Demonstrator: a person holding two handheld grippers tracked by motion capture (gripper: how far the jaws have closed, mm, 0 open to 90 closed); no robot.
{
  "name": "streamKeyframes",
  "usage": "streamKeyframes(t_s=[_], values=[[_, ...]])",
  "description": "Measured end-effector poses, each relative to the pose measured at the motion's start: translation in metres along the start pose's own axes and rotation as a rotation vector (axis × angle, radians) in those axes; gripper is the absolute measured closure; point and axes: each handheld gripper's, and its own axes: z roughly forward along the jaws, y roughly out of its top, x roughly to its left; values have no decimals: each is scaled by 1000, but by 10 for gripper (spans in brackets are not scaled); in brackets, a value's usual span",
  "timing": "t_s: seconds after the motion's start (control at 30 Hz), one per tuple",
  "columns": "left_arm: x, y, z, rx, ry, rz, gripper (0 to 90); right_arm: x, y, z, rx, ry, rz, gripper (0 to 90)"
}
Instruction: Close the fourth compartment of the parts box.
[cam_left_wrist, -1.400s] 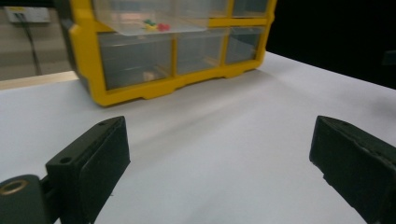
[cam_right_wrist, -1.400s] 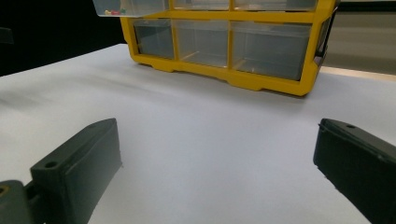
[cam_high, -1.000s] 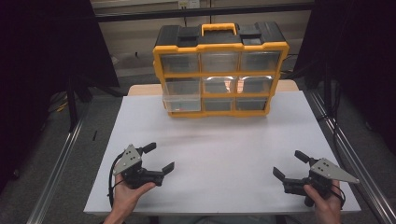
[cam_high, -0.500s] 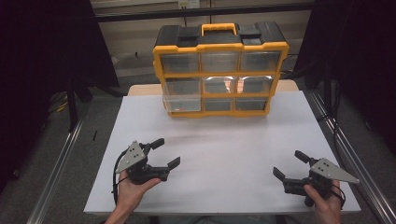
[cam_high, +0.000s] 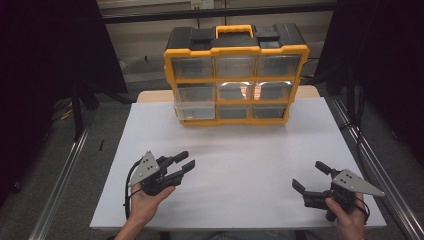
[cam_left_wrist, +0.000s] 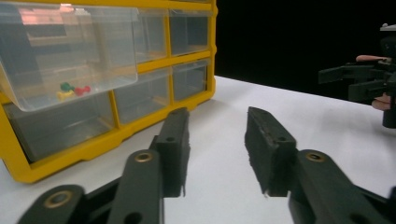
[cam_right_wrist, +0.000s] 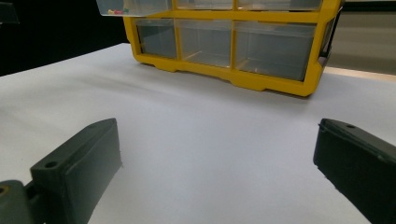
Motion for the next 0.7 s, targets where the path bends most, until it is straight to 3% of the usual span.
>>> streamKeyframes(t_s=[0.33, 0.37, 0.53, 0.7], values=[[6, 5, 10, -3, 0, 2, 878, 0, 0, 0, -2, 4, 0, 5], [6, 5, 12, -15, -8, -18, 892, 0, 0, 0, -2, 3, -3, 5], [11, 7, 19, 3, -4, -3, 900, 0, 0, 0, -1, 2, 0, 5], [17, 7, 28, 12, -8, -23, 900, 0, 0, 0, 0, 3, -2, 5]])
